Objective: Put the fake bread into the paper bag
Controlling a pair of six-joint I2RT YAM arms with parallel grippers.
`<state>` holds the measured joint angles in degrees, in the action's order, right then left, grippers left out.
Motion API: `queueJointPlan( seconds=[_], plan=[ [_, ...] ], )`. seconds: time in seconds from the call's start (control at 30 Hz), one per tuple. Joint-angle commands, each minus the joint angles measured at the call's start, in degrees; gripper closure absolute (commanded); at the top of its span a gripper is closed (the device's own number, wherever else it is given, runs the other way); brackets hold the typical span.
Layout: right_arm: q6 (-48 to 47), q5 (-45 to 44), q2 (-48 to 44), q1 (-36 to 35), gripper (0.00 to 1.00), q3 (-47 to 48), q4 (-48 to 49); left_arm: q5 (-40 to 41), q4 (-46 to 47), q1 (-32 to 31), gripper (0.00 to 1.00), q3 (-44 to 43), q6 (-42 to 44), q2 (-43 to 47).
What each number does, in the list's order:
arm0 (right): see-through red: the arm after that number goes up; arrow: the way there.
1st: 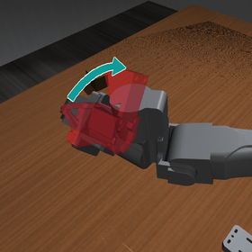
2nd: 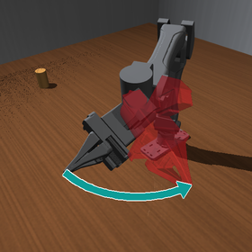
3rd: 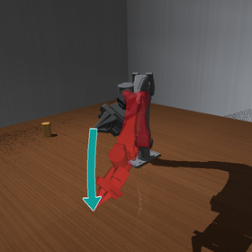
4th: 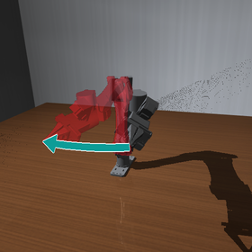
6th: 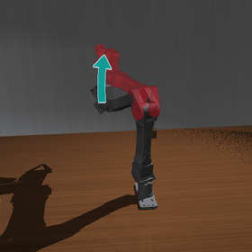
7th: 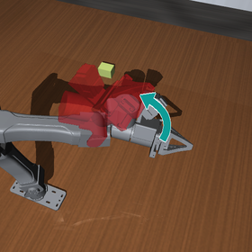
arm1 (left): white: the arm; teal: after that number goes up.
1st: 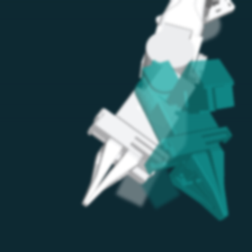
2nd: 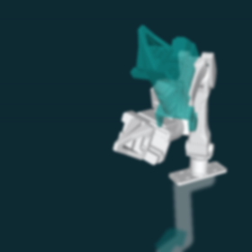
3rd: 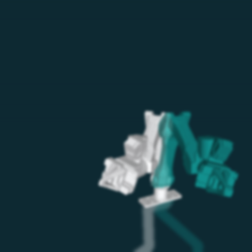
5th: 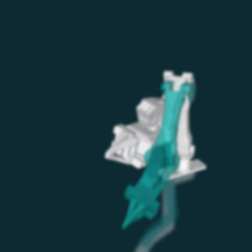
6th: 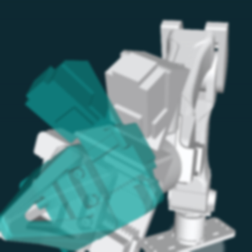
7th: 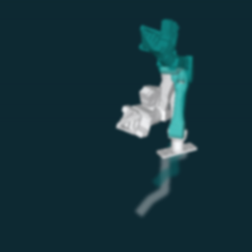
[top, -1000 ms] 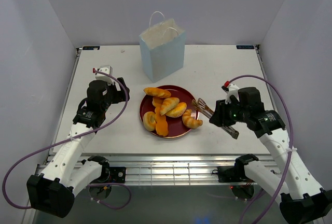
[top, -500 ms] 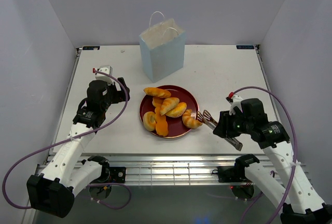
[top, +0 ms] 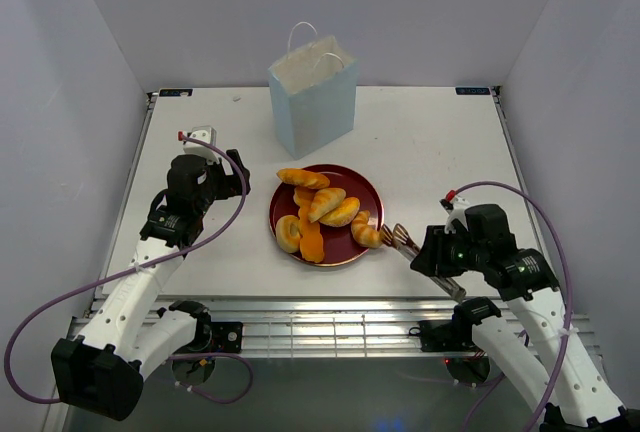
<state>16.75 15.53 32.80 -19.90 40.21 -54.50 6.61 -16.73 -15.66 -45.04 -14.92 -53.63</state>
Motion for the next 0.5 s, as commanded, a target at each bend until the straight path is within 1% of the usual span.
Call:
queueJointPlan(
  seconds=[0.0, 0.2, 0.47],
  plan=[
    [2.1, 0.6, -0.9, 0.0, 0.50, -1.2, 1.7, -0.1, 0.1, -0.3, 0.02, -1.4, 0.2, 1.5],
    [2.6, -0.1, -0.6, 0.0, 0.48, -1.2, 2.5, -0.5, 0.1, -0.2, 0.02, -1.4, 0.1, 1.4],
    [3.5, 2.1, -0.6, 0.0, 0.48, -2.9, 4.9, -0.8, 0.0, -0.2, 0.03, -1.5, 0.1, 1.3]
  ],
)
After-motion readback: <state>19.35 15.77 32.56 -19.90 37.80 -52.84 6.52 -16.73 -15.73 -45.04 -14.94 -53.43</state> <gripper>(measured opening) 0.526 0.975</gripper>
